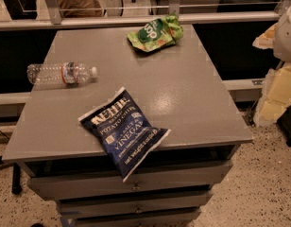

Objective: Move green rice chip bag near blue chip bag

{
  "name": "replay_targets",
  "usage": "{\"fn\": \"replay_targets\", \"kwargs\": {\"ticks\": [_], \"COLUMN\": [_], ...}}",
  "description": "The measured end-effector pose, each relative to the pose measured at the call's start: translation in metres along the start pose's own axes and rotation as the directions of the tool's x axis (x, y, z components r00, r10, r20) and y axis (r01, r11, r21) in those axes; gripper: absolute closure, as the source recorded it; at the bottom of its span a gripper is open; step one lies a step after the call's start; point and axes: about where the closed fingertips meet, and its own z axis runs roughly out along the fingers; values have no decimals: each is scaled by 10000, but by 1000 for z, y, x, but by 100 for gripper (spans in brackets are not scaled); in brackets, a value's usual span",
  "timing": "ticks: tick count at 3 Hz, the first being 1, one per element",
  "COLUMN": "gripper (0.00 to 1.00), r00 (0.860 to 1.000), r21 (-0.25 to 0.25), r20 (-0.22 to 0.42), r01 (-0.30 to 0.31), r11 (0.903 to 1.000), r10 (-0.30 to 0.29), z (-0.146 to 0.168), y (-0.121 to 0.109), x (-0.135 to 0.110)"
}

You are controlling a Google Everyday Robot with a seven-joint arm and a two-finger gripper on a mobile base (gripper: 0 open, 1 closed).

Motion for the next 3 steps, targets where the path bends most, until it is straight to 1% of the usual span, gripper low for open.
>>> {"fn": "replay_targets", "kwargs": {"ticks": [1, 2, 3], "gripper": [0, 0, 0], "r00": [10000, 9991, 9911], "r21": [2, 576, 1895], "r20": [1, 413, 1328], "r01": [0, -12, -147], "r11": [10000, 9983, 9818], "r10": [0, -11, -108], "z": [0, 6, 18], "y": [0, -20, -77], "x": [0, -9, -38]}}
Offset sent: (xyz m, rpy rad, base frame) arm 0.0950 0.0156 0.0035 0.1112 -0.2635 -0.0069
